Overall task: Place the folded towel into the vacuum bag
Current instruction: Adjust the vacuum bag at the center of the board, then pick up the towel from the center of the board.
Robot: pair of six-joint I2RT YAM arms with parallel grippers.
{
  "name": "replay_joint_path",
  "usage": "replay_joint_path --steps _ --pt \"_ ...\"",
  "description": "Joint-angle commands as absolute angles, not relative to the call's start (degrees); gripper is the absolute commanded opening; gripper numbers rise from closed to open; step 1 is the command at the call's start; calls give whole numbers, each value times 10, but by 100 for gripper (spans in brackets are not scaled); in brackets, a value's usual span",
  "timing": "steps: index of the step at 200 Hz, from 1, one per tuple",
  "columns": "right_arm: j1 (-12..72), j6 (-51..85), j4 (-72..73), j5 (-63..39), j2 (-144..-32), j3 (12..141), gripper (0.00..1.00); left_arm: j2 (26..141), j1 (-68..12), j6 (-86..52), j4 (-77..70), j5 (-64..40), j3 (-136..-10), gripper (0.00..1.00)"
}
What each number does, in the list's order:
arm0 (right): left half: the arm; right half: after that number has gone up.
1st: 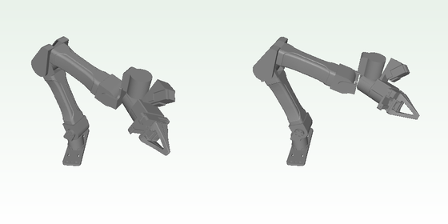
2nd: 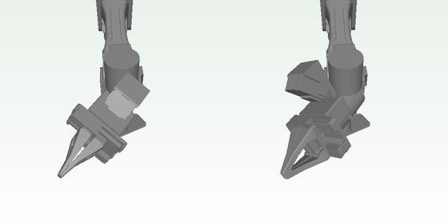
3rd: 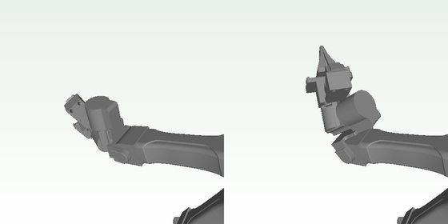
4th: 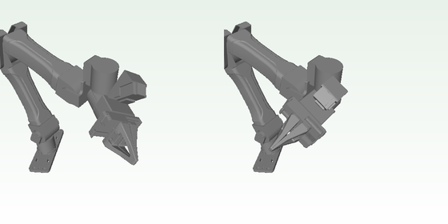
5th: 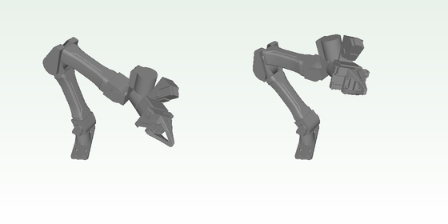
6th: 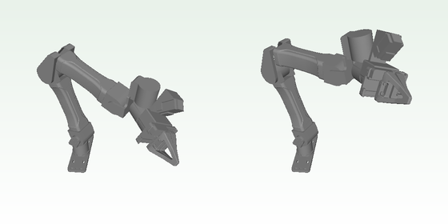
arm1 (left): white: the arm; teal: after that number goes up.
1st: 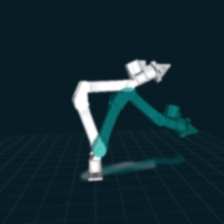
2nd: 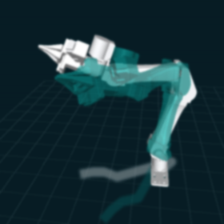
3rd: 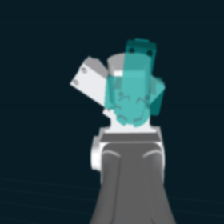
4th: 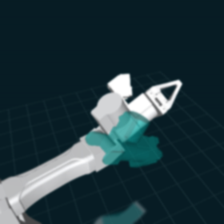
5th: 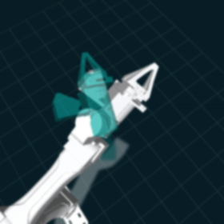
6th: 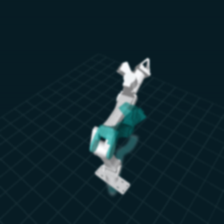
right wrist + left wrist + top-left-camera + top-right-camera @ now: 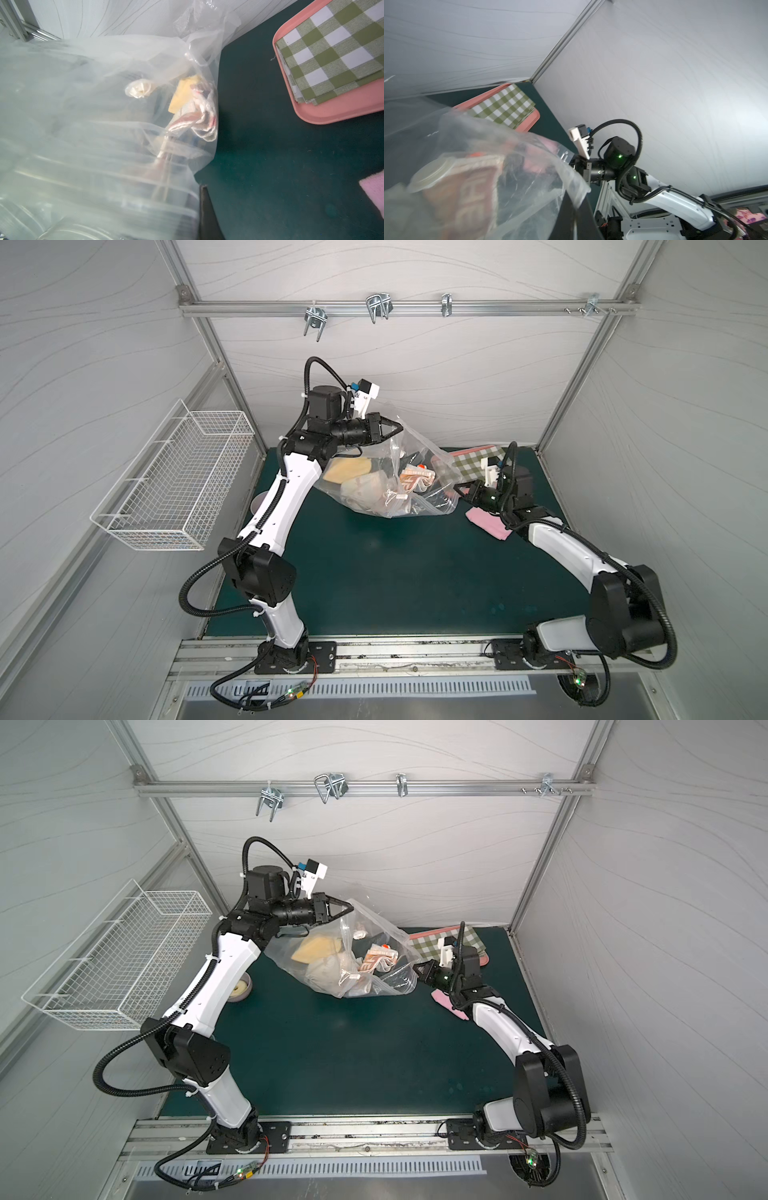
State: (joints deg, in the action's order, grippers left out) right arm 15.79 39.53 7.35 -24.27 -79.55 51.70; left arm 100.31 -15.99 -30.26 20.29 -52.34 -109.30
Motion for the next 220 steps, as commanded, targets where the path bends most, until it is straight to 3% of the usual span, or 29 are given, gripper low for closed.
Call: replay_joint_path --steps 1,29,35,44,50,61,75,119,220 --pt "149 383 38 -209 -791 511 3 985 -158 -334 105 -550 -1061 0" --pt "120 394 -37 -164 -784 518 7 977 -200 -257 192 -419 -965 0" --pt "106 407 -45 -163 -783 510 15 976 -209 -261 197 -385 -945 0" --pt "82 432 -55 -158 -778 495 37 977 -219 -284 192 -351 -914 0" --pt "65 446 -58 -155 -773 480 46 979 -225 -296 187 -346 -896 0" --pt "38 465 -80 -140 -763 463 57 982 -235 -313 173 -338 -871 0" --pt "12 480 -137 -99 -755 455 62 990 -249 -312 173 -335 -859 0" --pt "-33 448 -242 -35 -788 460 71 1016 -274 -291 198 -335 -880 0" --pt "-66 470 -79 -156 -946 432 71 1019 -274 -285 207 -341 -888 0"
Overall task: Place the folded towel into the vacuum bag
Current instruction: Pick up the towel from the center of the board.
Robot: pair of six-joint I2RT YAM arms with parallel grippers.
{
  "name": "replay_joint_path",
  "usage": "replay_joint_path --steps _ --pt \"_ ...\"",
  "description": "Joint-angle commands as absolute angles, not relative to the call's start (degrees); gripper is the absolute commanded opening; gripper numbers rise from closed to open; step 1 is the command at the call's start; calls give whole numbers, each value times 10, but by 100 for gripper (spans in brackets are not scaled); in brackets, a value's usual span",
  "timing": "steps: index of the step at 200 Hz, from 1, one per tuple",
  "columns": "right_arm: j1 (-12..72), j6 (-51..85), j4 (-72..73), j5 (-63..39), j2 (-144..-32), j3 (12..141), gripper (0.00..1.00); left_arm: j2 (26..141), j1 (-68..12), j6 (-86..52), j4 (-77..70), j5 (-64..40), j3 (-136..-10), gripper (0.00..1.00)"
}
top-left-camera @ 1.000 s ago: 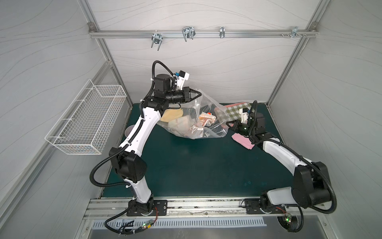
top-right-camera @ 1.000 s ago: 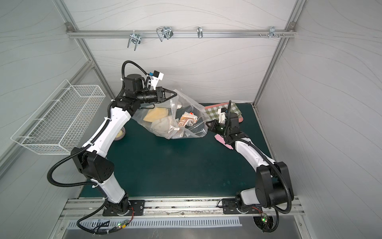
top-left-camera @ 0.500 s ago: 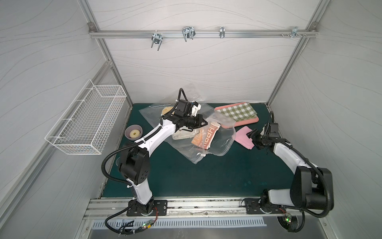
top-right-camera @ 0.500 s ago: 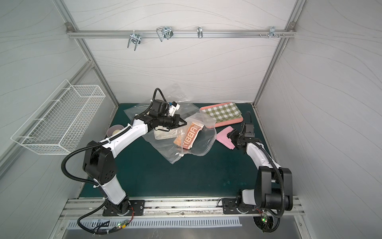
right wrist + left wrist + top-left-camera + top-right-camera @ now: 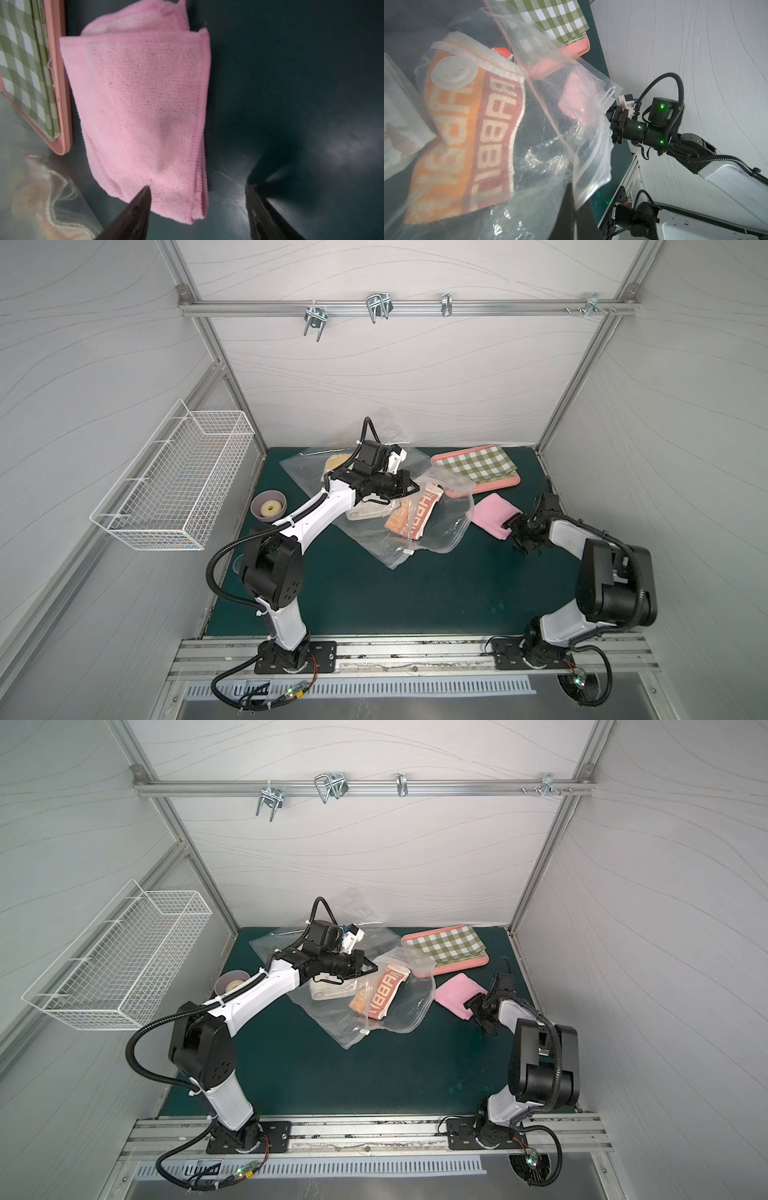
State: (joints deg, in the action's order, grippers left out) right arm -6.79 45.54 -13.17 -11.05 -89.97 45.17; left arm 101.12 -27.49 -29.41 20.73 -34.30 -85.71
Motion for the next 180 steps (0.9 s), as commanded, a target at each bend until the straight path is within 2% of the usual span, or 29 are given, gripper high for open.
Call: replay_joint_path --steps 1,30,44,79,100,131,180 --pt "-66 470 -77 -158 -947 431 71 1019 -274 -285 207 -341 -888 0" --pt "-58 499 -20 -192 -971 410 65 1022 -274 -284 207 -343 -889 0" --pt "-50 502 -10 -189 -979 408 59 1023 -274 -284 209 -341 -892 0" --pt "-37 502 4 -178 -998 412 23 1027 -274 -286 210 -342 -896 0" --pt "-38 498 21 -182 -997 410 7 1026 -274 -290 209 -345 -895 0" --pt "-37 509 58 -214 -951 398 1 1026 -274 -293 206 -341 -891 0" --pt "-3 548 83 -247 -791 403 0 1037 -274 -308 210 -335 -891 0"
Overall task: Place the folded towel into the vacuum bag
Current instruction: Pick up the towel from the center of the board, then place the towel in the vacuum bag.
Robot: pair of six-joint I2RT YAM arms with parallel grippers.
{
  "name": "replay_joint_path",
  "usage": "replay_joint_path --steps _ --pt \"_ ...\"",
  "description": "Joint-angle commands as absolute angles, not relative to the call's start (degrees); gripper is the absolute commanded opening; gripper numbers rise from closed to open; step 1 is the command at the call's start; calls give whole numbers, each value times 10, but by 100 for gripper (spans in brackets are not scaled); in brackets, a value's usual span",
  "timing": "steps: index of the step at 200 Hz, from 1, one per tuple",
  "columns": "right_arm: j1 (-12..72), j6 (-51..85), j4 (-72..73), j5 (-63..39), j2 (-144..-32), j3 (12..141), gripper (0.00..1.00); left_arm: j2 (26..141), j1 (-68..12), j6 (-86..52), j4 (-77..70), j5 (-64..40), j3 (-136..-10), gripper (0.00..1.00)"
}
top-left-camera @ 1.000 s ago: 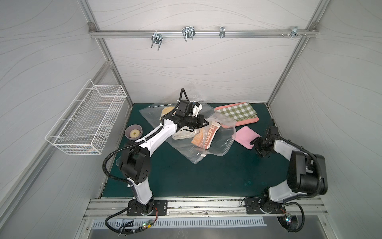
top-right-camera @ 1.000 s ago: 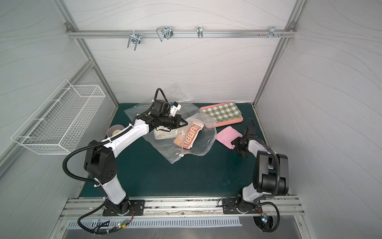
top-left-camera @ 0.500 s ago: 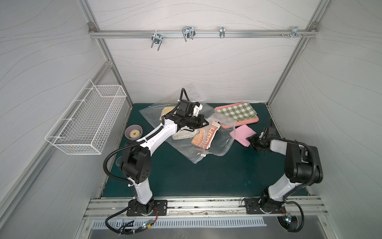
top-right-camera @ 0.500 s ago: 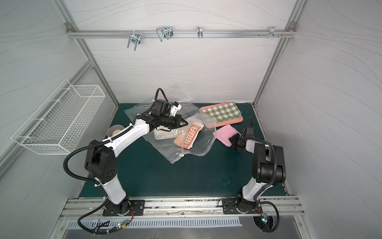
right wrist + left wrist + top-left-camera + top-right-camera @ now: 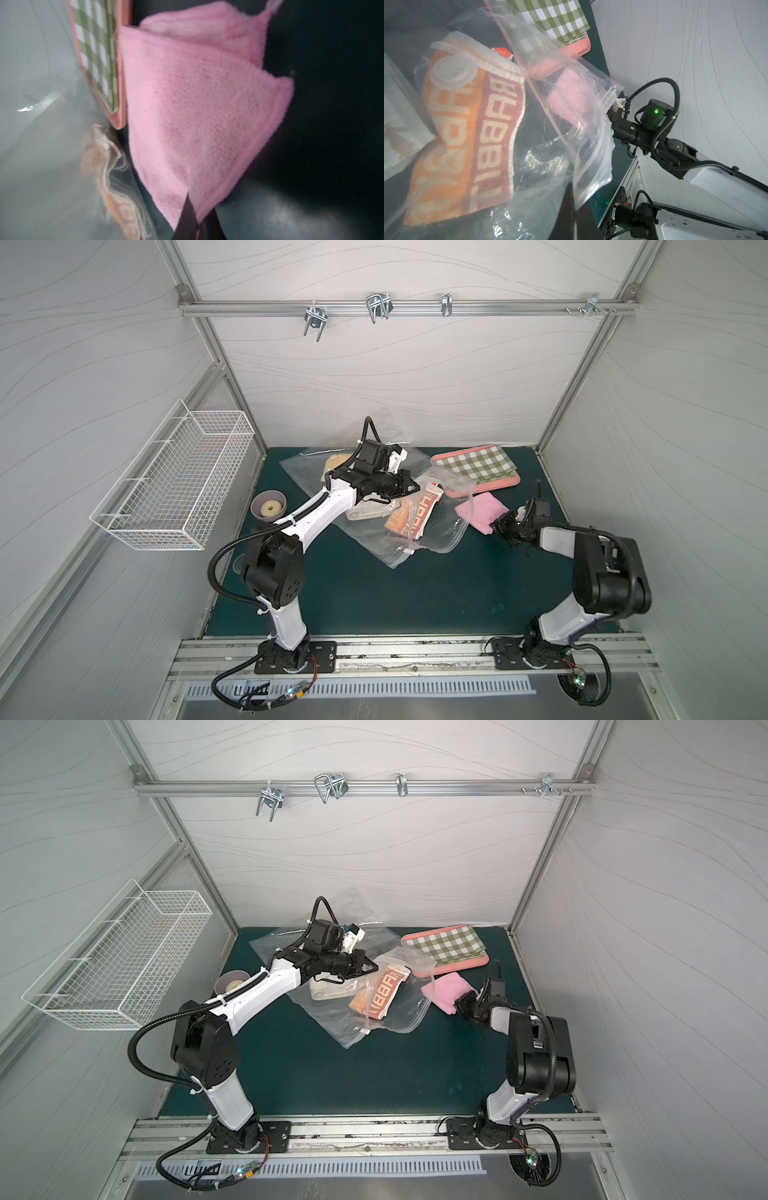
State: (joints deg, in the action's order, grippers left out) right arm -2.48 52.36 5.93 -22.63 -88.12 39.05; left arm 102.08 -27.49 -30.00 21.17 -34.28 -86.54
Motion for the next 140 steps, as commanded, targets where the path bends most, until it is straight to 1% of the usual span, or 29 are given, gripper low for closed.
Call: replay_joint_path --steps 1,36,59,81,101,122,140 --pt "-1 548 84 -246 -787 404 0 1038 -274 -308 210 -334 -890 0" --pt "66 505 96 -241 -678 454 0 1038 -273 -318 202 -334 -882 0" --pt "133 447 95 -247 -643 502 0 1042 -274 -328 192 -340 -876 0" --pt "185 435 117 -280 -637 530 0 1044 -273 -338 188 -345 -873 0" --pt "227 423 97 -275 -641 538 0 1046 -274 -339 185 -345 -874 0" --pt "243 424 85 -273 -657 502 0 1043 -273 -338 186 -345 -880 0" --pt "243 430 106 -275 -683 454 0 1040 -273 -333 189 -344 -884 0"
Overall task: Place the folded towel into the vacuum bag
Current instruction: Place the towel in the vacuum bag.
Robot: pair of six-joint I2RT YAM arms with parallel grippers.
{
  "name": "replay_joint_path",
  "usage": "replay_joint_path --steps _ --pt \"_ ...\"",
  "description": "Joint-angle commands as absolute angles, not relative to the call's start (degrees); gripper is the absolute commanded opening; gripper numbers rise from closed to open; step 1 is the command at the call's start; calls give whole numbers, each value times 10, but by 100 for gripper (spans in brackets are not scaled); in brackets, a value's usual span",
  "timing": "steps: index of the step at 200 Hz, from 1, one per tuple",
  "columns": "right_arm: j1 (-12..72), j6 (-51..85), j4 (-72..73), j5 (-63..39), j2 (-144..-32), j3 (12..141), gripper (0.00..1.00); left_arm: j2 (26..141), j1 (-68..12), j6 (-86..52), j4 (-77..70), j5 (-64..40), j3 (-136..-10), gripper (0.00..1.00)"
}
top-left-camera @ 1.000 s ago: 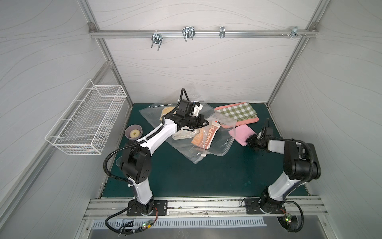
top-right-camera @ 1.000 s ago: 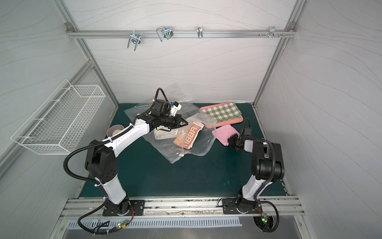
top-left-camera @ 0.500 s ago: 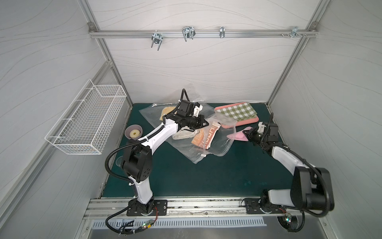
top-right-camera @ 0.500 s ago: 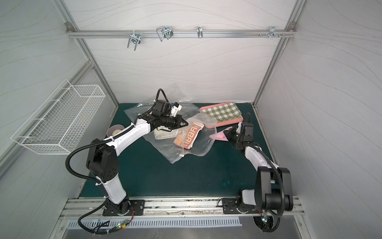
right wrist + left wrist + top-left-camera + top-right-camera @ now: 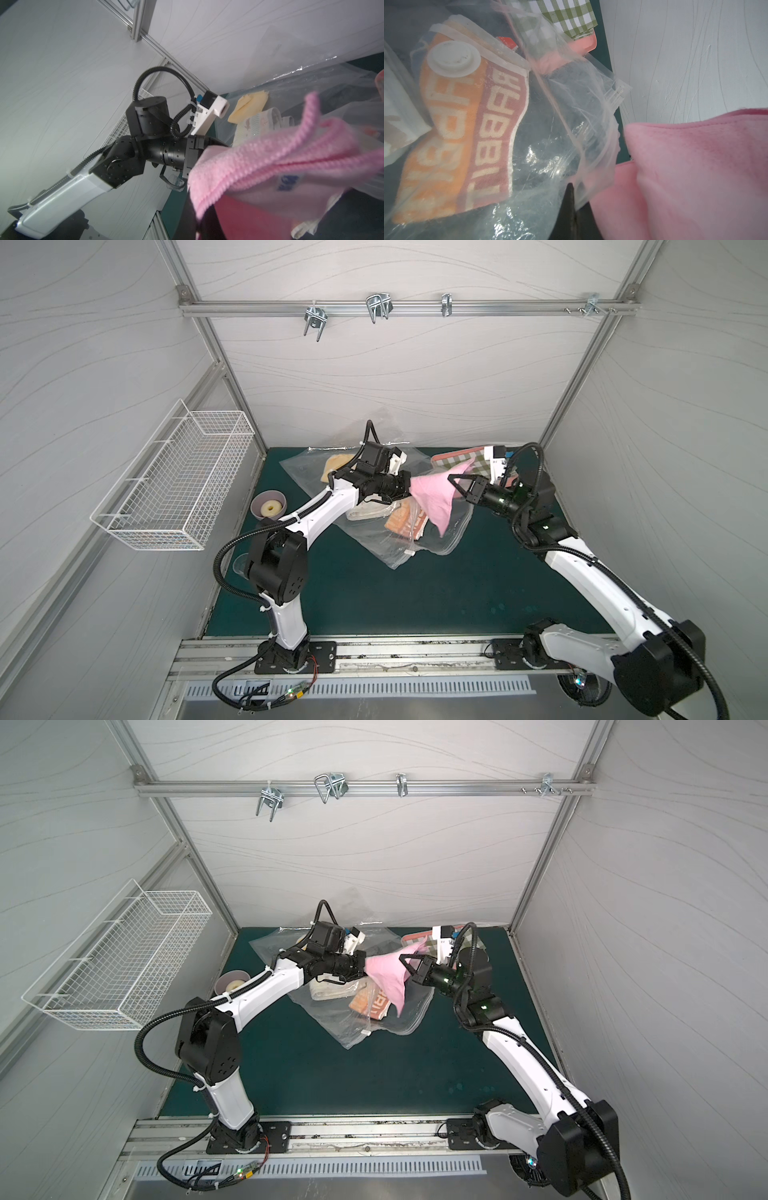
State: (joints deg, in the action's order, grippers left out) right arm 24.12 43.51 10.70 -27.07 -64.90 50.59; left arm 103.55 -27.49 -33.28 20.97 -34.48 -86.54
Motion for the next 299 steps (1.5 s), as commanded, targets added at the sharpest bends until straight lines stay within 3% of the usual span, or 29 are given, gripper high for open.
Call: replay_joint_path --steps 1,85,184,193,210,227,253,299 --pt "243 430 108 -275 -685 451 0 1039 -274 -332 190 -343 -884 0" --pt "244 441 206 -283 -911 405 1 1016 -273 -298 214 -355 -914 0" --pt "282 478 222 -309 -1022 540 6 1012 -307 -286 227 -404 -917 0" --pt "282 483 222 -311 -1024 542 10 1013 -311 -284 227 -401 -916 0" --pt "272 484 207 -292 -999 522 42 1018 -312 -284 234 -396 -919 0" --pt "252 461 149 -260 -946 504 58 1023 -312 -286 235 -391 -920 0" --pt "236 389 14 -211 -851 504 65 1030 -313 -294 232 -381 -920 0" --pt "194 365 -103 -173 -739 466 65 1054 -320 -306 226 -376 -918 0"
